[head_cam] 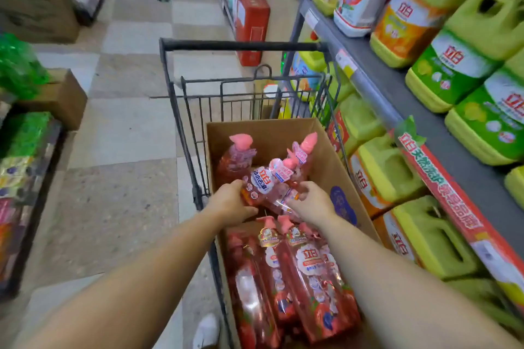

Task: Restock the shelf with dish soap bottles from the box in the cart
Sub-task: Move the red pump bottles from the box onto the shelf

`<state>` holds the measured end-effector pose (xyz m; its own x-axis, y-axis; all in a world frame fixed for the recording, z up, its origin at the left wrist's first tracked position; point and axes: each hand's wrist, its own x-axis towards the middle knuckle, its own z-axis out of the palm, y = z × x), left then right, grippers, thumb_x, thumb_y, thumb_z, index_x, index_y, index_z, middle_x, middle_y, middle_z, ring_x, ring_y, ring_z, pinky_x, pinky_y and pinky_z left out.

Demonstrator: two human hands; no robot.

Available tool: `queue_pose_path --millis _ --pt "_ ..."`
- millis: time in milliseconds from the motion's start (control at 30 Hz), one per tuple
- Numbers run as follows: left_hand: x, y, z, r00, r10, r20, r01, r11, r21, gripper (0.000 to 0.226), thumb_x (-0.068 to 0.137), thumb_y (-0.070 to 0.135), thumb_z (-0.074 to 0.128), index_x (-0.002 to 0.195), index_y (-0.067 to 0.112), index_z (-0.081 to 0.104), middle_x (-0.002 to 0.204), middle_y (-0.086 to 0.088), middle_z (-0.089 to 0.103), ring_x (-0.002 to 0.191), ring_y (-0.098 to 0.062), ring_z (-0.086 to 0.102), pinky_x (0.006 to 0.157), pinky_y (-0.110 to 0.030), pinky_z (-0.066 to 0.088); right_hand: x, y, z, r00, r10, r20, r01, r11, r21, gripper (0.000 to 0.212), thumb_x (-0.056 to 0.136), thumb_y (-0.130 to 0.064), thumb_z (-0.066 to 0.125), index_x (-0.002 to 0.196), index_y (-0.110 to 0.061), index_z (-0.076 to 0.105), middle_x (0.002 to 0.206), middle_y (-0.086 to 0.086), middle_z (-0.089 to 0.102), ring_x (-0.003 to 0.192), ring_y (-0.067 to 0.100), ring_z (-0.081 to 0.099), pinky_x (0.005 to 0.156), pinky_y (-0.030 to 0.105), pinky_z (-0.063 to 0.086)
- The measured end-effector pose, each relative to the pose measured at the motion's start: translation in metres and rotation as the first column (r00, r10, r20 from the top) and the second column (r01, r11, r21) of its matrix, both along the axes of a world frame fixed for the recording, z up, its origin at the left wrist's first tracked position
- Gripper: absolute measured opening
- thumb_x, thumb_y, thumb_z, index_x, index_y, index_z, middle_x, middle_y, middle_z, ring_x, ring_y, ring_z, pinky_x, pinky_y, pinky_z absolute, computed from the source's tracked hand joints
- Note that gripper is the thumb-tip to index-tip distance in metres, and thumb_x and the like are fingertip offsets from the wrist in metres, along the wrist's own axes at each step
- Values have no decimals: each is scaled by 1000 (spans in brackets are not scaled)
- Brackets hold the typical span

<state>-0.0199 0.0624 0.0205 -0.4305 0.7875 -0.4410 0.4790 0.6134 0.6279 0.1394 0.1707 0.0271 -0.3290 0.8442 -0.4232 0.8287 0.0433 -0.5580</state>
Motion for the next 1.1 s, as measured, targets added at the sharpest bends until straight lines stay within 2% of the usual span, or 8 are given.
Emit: queue_pose_path --millis 233,400,533,600,733,833,1000,1100 --pt "-18 44 -58 998 -33 59 36 998 -55 79 72 31 83 140 18 46 134 -9 56 122 -26 55 106 -35 43 -37 47 -80 978 -210 -15 206 969 -140 70 72 -32 82 132 -10 53 124 7 65 112 24 61 98 33 47" --pt "-28 61 -96 995 24 99 -16 996 -84 82 70 32 84 141 19 44 138 -10 55 132 -24 48 110 -36 40 -62 66 -122 864 -455 -216 350 850 -392 41 73 -5 81 105 -11 56 100 2 66 88 17 63 59 11 50" --pt "-33 65 -111 988 94 125 -82 992 -96 79 74 26 83 142 17 44 133 -4 57 119 -18 56 97 -21 42 -80 71 -146 812 -540 -223 316 727 -609 45 73 -10 83 112 -10 62 110 4 69 100 20 64 90 36 54" --pt "-34 67 -111 980 137 145 -122 987 -105 80 74 24 83 142 16 43 132 -4 57 117 -19 57 94 -22 43 -81 69 -150 797 -561 -225 301 692 -656 46 74 -11 81 114 -15 58 111 1 66 104 18 61 95 40 51" --pt "-36 71 -115 953 212 216 -186 973 -135 82 73 17 84 143 14 41 126 2 58 106 -14 57 87 -22 44 -74 60 -149 821 -479 -310 273 807 -524 41 68 -9 86 102 -18 65 98 -3 71 94 16 67 89 33 54" --pt "-36 71 -113 938 241 251 -209 967 -146 93 70 15 86 148 15 34 138 -3 53 121 -18 54 93 -23 43 -62 54 -132 911 -259 -320 151 933 -326 50 63 -10 89 106 -17 65 94 -5 71 90 13 67 84 26 51" --pt "-33 65 -106 950 136 282 -87 980 -179 114 55 16 93 149 19 28 132 -1 58 119 -18 56 101 -25 44 -42 44 -79 895 -157 -419 67 973 -222 57 63 0 86 114 -10 62 92 -8 70 76 -8 63 80 14 52" --pt "-32 61 -90 909 111 402 -83 993 -87 103 58 2 90 143 16 34 118 2 61 107 -14 57 94 -25 46 -26 46 -30 896 -93 -435 12 982 -186 45 65 -1 86 99 -18 62 79 -18 68 66 -14 62 65 2 45"
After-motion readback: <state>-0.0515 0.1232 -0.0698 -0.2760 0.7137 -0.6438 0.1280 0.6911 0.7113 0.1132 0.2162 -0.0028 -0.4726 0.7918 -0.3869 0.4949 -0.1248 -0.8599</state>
